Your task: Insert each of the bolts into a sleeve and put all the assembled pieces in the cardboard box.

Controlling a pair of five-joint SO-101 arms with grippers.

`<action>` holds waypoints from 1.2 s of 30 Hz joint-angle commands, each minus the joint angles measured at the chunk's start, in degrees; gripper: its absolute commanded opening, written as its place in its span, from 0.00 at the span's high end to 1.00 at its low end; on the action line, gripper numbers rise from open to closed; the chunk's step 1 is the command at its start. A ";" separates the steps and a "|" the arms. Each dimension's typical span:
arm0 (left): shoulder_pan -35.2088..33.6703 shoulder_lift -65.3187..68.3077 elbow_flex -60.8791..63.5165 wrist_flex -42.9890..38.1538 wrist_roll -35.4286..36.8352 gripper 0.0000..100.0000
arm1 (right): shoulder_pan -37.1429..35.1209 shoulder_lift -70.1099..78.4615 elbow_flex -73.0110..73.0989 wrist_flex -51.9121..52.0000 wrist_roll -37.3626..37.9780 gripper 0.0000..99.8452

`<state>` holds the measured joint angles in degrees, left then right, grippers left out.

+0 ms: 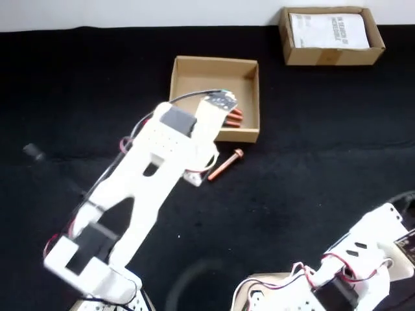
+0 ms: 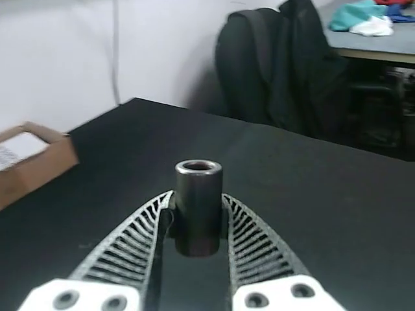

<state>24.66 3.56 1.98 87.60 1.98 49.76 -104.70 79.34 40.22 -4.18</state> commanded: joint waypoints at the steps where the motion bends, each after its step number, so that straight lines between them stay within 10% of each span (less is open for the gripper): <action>1: 0.57 6.20 -8.22 -0.18 -0.35 0.77 | 3.30 -0.40 4.18 -6.29 0.62 0.99; 27: 3.03 59.91 -68.70 2.64 -14.59 0.75 | 2.24 -0.31 18.42 -26.77 0.70 0.99; 36: 2.59 68.53 -78.81 2.73 -19.69 0.99 | 2.24 -0.31 18.59 -26.77 0.70 0.99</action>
<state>27.65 70.81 -73.27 90.59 -16.75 52.75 -104.62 95.60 14.73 -4.00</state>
